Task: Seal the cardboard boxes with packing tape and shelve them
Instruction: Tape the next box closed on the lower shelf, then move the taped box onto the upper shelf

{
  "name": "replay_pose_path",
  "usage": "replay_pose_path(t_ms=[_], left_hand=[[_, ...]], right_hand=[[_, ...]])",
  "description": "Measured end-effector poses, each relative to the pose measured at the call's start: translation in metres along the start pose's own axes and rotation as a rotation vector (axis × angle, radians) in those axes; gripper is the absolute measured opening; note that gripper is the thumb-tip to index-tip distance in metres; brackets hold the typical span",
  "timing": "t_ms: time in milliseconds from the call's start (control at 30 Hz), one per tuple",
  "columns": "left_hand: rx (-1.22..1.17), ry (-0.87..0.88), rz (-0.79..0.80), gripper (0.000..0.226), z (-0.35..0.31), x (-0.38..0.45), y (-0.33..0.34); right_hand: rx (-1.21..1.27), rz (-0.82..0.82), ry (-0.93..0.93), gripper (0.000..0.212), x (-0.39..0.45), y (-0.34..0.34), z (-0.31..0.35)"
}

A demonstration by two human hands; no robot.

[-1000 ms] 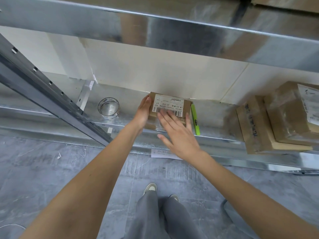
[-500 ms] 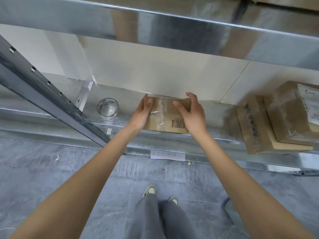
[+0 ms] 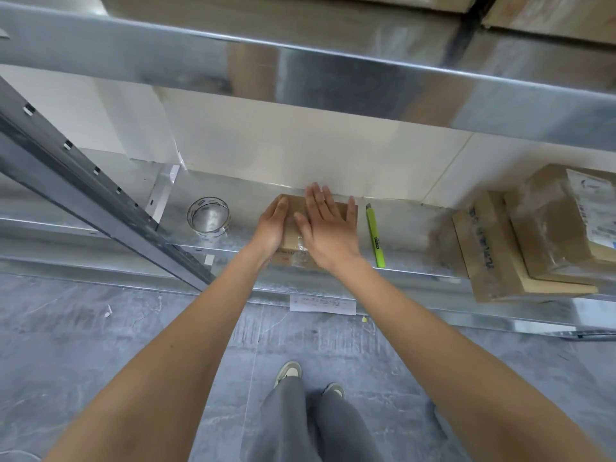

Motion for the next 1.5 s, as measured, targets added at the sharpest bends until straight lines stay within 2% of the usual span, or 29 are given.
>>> replay_pose_path(t_ms=[133, 267, 433, 533, 600, 633, 667, 767, 800, 900, 1000, 1100, 1133, 1267, 1500], left_hand=[[-0.025, -0.013, -0.025, 0.034, 0.0, 0.0, -0.001], [-0.015, -0.028, -0.051, 0.039, 0.0, -0.001, -0.001], [-0.052, -0.074, -0.047, 0.045, 0.001, 0.0, -0.001], [-0.205, -0.076, -0.243, 0.062, 0.003, -0.013, -0.02], [-0.308, -0.057, -0.393, 0.055, 0.012, -0.031, -0.035], [-0.333, -0.087, -0.401, 0.051, 0.024, -0.036, -0.036], [-0.346, -0.126, -0.369, 0.049, 0.037, -0.041, -0.033], [-0.346, -0.121, -0.114, 0.062, 0.052, -0.049, -0.009], [-0.328, -0.111, -0.06, 0.064, 0.054, -0.051, -0.003], [-0.311, -0.129, -0.063, 0.062, 0.058, -0.067, 0.001], [-0.344, -0.174, -0.063, 0.087, 0.061, -0.087, 0.004], [-0.324, -0.193, -0.073, 0.098, 0.054, -0.113, 0.009], [-0.31, -0.184, -0.087, 0.095, 0.045, -0.126, 0.009], [-0.211, -0.094, -0.111, 0.06, 0.004, -0.175, 0.008], [-0.138, 0.079, -0.169, 0.059, -0.059, -0.252, 0.001]], right_hand=[[-0.048, -0.034, -0.068, 0.059, -0.026, 0.006, 0.007], [0.035, -0.091, -0.161, 0.06, -0.091, 0.023, 0.019], [0.128, -0.117, -0.155, 0.06, -0.086, 0.009, 0.017], [0.454, -0.372, 0.061, 0.054, -0.087, -0.019, -0.025], [0.765, -0.494, 0.28, 0.055, -0.091, -0.021, -0.06], [0.912, -0.494, 0.367, 0.054, -0.091, -0.014, -0.07], [1.042, -0.479, 0.431, 0.052, -0.09, -0.007, -0.075], [1.28, -0.433, 0.521, 0.048, -0.086, 0.01, -0.073], [1.294, -0.426, 0.533, 0.048, -0.087, 0.012, -0.071], [1.291, -0.418, 0.533, 0.049, -0.097, 0.013, -0.065], [1.297, -0.437, 0.516, 0.05, -0.118, 0.004, -0.063], [1.258, -0.462, 0.436, 0.049, -0.141, -0.016, -0.061], [1.248, -0.467, 0.422, 0.049, -0.149, -0.023, -0.06], [1.234, -0.479, 0.371, 0.051, -0.184, -0.047, -0.055], [1.26, -0.547, 0.195, 0.052, -0.247, -0.109, -0.031]])
Point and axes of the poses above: each hand's wrist, its own x-axis towards the middle knuckle, its own y-axis out of the palm, z = x × y, the point moved 10 cm from there along x, towards the middle knuckle, and after that the axes turned 13 degrees about x, right-handed, at the moved point
